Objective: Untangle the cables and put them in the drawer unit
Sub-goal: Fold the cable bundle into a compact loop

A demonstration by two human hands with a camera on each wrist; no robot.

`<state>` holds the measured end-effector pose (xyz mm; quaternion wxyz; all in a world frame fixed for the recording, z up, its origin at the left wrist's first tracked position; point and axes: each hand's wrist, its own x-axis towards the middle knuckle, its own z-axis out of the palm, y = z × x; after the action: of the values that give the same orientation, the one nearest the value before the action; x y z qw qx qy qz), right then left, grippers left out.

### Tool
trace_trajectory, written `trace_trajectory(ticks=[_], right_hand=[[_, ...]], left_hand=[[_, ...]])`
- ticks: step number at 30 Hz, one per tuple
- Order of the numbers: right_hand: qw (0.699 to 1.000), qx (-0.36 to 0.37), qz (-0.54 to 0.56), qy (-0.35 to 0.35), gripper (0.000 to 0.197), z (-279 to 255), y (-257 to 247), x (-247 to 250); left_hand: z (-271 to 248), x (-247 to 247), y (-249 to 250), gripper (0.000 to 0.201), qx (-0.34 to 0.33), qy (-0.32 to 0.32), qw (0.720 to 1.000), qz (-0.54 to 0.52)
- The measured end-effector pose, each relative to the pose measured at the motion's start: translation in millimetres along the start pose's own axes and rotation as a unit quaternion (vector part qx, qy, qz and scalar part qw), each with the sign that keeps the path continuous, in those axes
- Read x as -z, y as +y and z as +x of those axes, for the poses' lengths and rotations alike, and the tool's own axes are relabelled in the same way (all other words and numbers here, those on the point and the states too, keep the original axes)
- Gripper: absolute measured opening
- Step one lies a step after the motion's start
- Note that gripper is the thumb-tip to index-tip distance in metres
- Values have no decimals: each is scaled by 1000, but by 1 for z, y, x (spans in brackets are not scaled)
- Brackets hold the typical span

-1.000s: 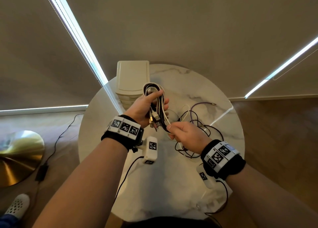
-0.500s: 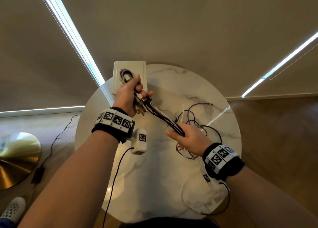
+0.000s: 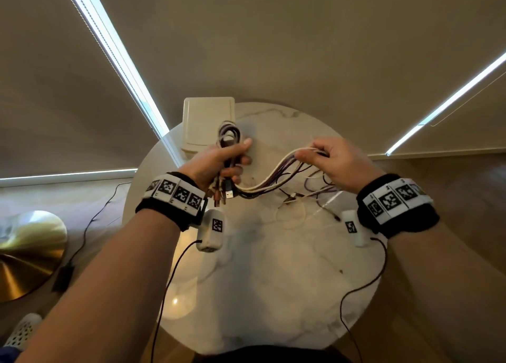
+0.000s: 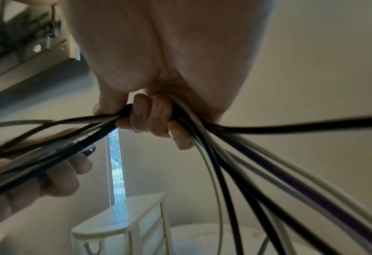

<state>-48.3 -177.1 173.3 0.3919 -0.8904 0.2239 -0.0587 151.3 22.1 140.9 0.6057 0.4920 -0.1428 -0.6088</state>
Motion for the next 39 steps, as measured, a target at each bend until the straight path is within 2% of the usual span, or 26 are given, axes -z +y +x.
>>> trace_trajectory(ticks=[2,4,6,7,9,13,15,19,23,26,29,31,33,36,39], right_hand=[[999,19,-31,-1,35,13,-15,1],[998,39,-49,11,37,23,-29,0],[997,53,-49,24,38,31,-39,-1],[997,57,-48,25,38,34,-42,-2],[997,60,-50,29,39,37,-43,-5],[998,52,-37,25,37,36,-35,-10],[998,50,-31,20,36,34,-31,-12],[999,43,28,19,24,32,-28,-9],[996,40,70,33,19,31,-20,-5],[994,43,92,43,31,30,-13,-4],[997,24,66,33,53,29,-3,-10],[997,-7,78,-1,57,23,9,-20],[994,-37,103,-11,51,14,21,-35],[995,-56,84,25,43,7,17,-54],[983,-82,155,62,46,7,5,-59]], left_hand=[[0,-15,-3,33,19,-15,998,54],[0,-30,-7,56,25,-59,994,93],[0,-41,-14,72,6,-82,990,112],[-2,-46,-16,74,-1,-85,989,123],[-3,-48,-17,67,-11,-75,984,160],[-5,-48,-16,21,-14,-47,981,189],[-5,-45,-19,11,-4,-29,979,200],[-5,-43,-23,9,-3,-13,986,167],[-6,-49,-23,11,-25,-54,996,74],[-8,-49,-20,12,-9,-74,997,6],[-7,-46,-18,11,-17,-88,993,-80],[-4,-41,-13,11,-48,-65,985,-153],[0,-36,-10,13,-74,-14,979,-188],[3,-34,-16,10,-88,55,983,-148],[4,-37,-24,8,-66,64,988,-127]])
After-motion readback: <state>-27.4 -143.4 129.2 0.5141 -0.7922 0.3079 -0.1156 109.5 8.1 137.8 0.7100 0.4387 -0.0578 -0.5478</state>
